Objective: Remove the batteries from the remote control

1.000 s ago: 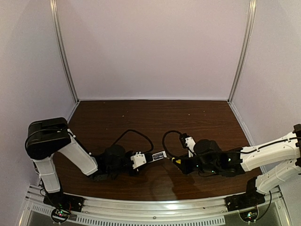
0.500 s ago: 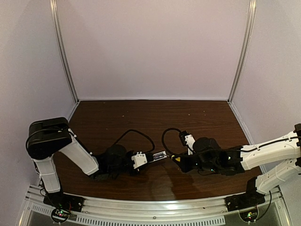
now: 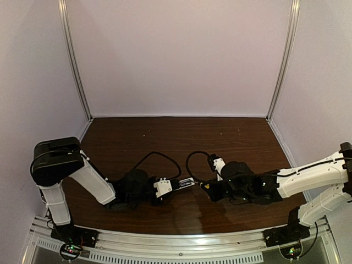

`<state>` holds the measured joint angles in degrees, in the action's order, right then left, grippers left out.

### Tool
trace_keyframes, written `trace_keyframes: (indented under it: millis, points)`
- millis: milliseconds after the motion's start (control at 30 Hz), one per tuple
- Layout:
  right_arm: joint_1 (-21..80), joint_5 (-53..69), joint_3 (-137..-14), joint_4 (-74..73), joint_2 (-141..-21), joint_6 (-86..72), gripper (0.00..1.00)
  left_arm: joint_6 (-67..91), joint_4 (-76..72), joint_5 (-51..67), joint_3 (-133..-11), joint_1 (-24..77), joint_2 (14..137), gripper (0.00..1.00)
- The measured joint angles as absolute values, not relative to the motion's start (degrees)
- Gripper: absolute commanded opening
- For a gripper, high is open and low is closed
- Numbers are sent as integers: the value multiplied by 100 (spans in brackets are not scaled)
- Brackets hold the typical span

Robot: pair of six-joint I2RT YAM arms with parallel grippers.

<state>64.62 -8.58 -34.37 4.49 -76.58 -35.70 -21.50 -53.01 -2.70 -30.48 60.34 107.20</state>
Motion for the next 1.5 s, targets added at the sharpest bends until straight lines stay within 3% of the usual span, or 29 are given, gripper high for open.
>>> trace_keyframes:
  millis: [1500]
  points:
    - [6517, -729, -3708, 416, -8256, -3465, 0, -2152, -5048, -355, -3059, 6034, 10794, 0]
